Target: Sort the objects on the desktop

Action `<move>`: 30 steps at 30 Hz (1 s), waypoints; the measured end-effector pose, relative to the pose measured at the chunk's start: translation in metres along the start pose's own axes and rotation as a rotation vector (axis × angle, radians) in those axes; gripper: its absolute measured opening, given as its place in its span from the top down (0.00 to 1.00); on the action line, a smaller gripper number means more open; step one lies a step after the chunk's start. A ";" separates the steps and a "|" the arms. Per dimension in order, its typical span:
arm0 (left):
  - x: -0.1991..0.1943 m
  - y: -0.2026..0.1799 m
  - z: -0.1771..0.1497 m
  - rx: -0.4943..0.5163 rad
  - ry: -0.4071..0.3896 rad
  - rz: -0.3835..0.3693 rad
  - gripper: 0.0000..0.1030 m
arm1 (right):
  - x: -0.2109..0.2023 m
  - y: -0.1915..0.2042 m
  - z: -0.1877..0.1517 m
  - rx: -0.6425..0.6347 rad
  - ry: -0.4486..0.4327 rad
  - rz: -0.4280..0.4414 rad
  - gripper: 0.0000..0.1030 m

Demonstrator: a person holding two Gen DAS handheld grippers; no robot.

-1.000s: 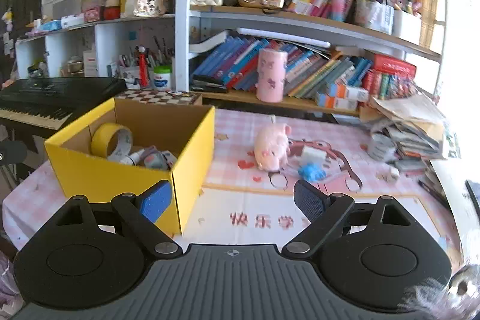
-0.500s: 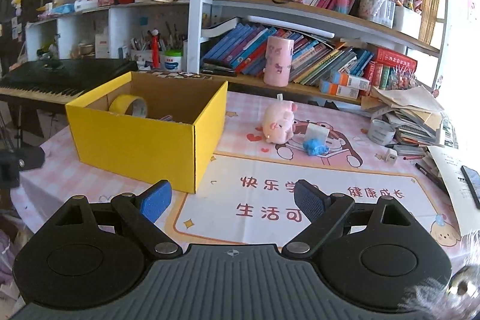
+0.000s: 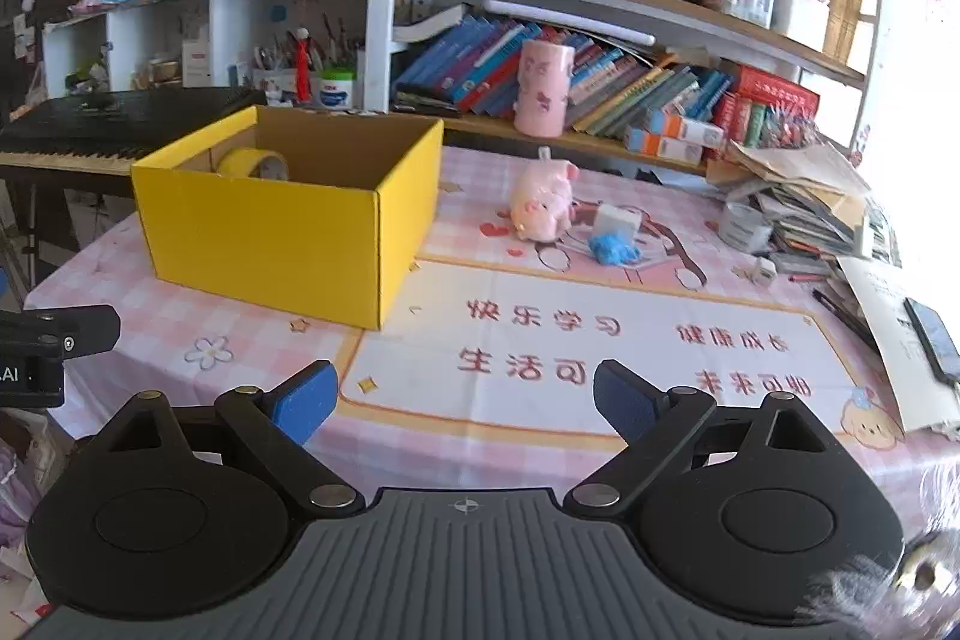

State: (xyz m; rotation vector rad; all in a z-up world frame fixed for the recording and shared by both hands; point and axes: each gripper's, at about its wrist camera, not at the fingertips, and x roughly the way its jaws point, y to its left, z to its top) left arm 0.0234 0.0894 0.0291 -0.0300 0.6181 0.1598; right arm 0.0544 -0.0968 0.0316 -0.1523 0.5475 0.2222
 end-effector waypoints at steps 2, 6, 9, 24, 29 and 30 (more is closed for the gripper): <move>0.002 -0.002 0.000 0.005 0.008 -0.013 0.02 | -0.002 -0.003 -0.003 0.008 0.008 -0.015 0.11; 0.003 -0.011 0.000 0.031 0.008 -0.049 0.02 | -0.005 -0.010 -0.009 0.034 0.023 -0.049 0.10; 0.005 -0.017 0.002 0.043 0.008 -0.075 0.02 | -0.006 -0.016 -0.011 0.056 0.040 -0.074 0.10; 0.025 -0.056 0.014 0.123 0.019 -0.229 0.02 | -0.014 -0.047 -0.021 0.122 0.071 -0.202 0.10; 0.032 -0.077 0.018 0.170 0.026 -0.287 0.02 | -0.016 -0.063 -0.022 0.149 0.070 -0.251 0.10; 0.033 -0.079 0.019 0.178 0.023 -0.297 0.02 | -0.016 -0.066 -0.022 0.154 0.072 -0.258 0.10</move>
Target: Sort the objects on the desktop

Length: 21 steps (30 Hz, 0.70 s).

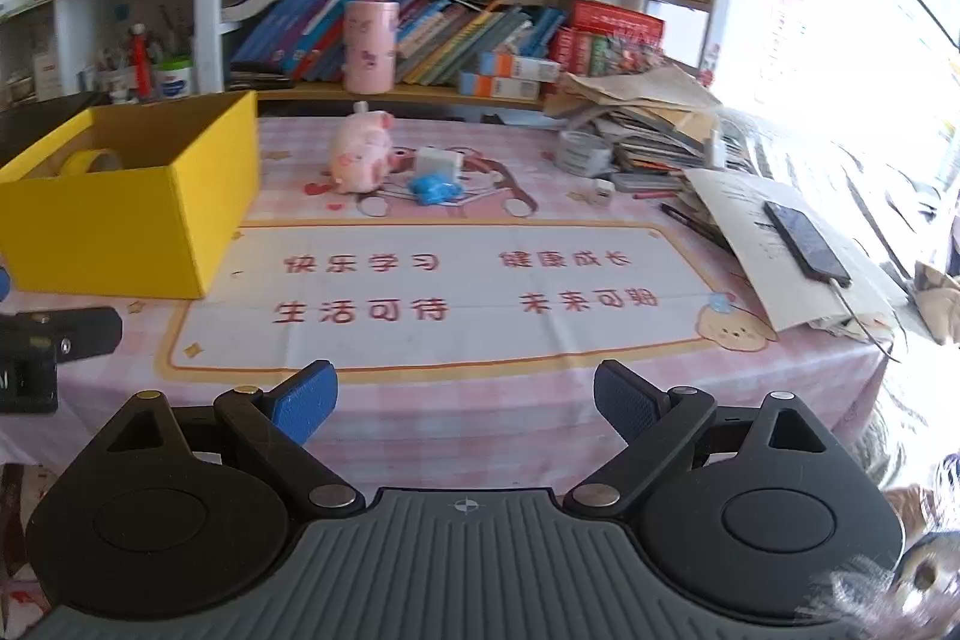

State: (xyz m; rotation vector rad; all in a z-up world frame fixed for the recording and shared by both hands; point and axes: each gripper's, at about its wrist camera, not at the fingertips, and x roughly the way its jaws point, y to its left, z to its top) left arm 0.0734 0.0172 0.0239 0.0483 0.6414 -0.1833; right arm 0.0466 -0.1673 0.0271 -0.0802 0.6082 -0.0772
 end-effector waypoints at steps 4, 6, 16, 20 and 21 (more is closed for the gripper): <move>0.005 -0.006 0.007 0.013 -0.017 -0.020 0.02 | 0.006 -0.007 0.005 0.007 0.003 -0.016 0.10; 0.009 -0.009 0.011 0.019 -0.026 -0.024 0.02 | 0.009 -0.009 0.008 0.003 0.001 -0.020 0.10; 0.031 -0.023 0.027 0.053 -0.028 -0.041 0.02 | 0.028 -0.026 0.019 0.039 -0.016 -0.041 0.10; 0.040 -0.031 0.032 0.076 -0.025 -0.048 0.02 | 0.039 -0.035 0.022 0.063 -0.005 -0.044 0.10; 0.042 -0.033 0.033 0.082 -0.025 -0.048 0.02 | 0.041 -0.037 0.023 0.067 -0.002 -0.043 0.10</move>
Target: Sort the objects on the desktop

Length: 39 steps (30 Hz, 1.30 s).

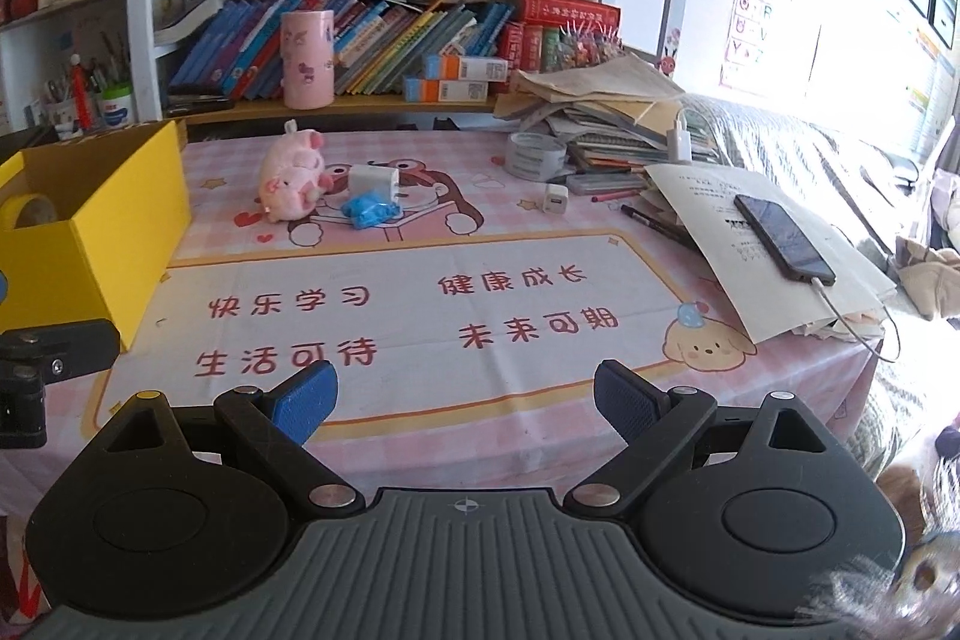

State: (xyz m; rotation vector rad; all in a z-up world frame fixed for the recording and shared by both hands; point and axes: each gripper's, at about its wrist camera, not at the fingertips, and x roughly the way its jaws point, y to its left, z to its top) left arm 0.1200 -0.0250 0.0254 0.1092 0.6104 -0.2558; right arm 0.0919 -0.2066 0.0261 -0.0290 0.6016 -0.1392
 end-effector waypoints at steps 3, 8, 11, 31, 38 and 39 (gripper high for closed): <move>0.009 -0.004 0.005 0.008 0.003 0.001 0.02 | 0.011 -0.004 0.004 0.006 0.008 0.005 0.10; 0.024 -0.009 0.015 0.001 0.007 0.019 0.02 | 0.032 -0.012 0.014 0.006 0.020 0.027 0.10; 0.036 -0.012 0.022 -0.010 0.016 0.033 0.02 | 0.046 -0.017 0.022 -0.004 0.030 0.048 0.10; 0.101 -0.049 0.076 -0.074 0.057 0.113 0.02 | 0.123 -0.075 0.072 0.001 0.054 0.152 0.10; 0.123 -0.068 0.092 -0.089 0.058 0.122 0.02 | 0.145 -0.106 0.080 0.032 0.074 0.144 0.11; 0.126 -0.070 0.093 -0.090 0.059 0.121 0.02 | 0.147 -0.109 0.081 0.033 0.075 0.145 0.11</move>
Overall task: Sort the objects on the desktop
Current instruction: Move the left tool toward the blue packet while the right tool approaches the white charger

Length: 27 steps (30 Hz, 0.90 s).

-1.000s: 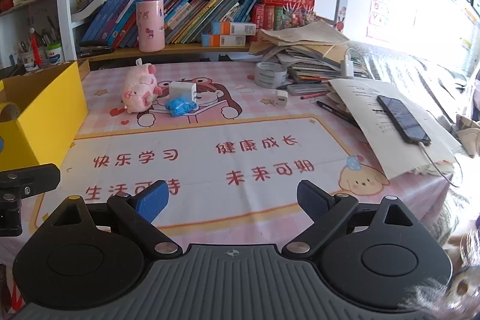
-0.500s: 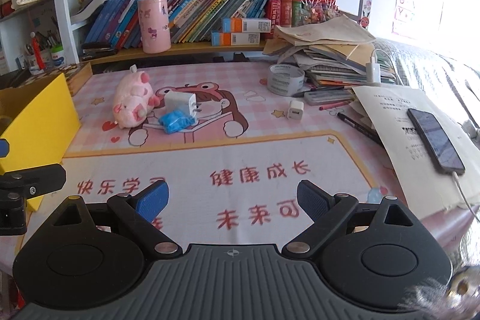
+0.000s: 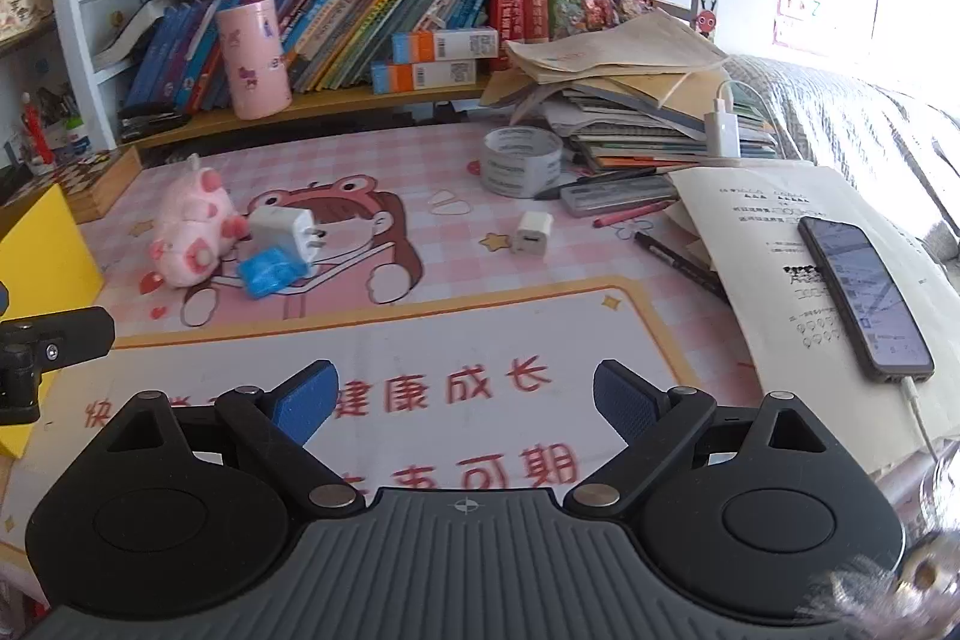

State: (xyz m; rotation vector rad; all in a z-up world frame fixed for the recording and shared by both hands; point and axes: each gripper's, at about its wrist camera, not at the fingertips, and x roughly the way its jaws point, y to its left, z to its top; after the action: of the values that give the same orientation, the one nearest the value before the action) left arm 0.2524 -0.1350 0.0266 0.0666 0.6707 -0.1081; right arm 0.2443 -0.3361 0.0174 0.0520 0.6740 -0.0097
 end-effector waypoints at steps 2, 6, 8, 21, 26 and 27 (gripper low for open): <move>0.006 -0.006 0.004 0.002 0.000 0.003 0.02 | 0.003 -0.008 0.002 0.002 0.002 0.004 0.11; 0.014 -0.015 0.013 -0.008 -0.004 0.017 0.02 | 0.012 -0.022 0.006 0.015 0.007 0.010 0.13; 0.017 -0.019 0.016 -0.016 -0.004 0.021 0.02 | 0.018 -0.028 0.009 0.021 0.011 0.014 0.13; 0.049 -0.036 0.033 0.012 0.023 0.022 0.02 | 0.047 -0.049 0.023 0.033 0.010 0.009 0.13; 0.069 -0.035 0.036 0.020 0.039 0.042 0.02 | 0.072 -0.054 0.033 0.017 0.021 -0.002 0.13; 0.073 -0.034 0.036 0.014 0.045 0.044 0.02 | 0.076 -0.055 0.034 0.011 0.018 -0.001 0.13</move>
State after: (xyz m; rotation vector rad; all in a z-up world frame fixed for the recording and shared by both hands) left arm 0.3273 -0.1778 0.0082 0.0977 0.7129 -0.0687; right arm 0.3233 -0.3917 -0.0053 0.0624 0.6921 -0.0141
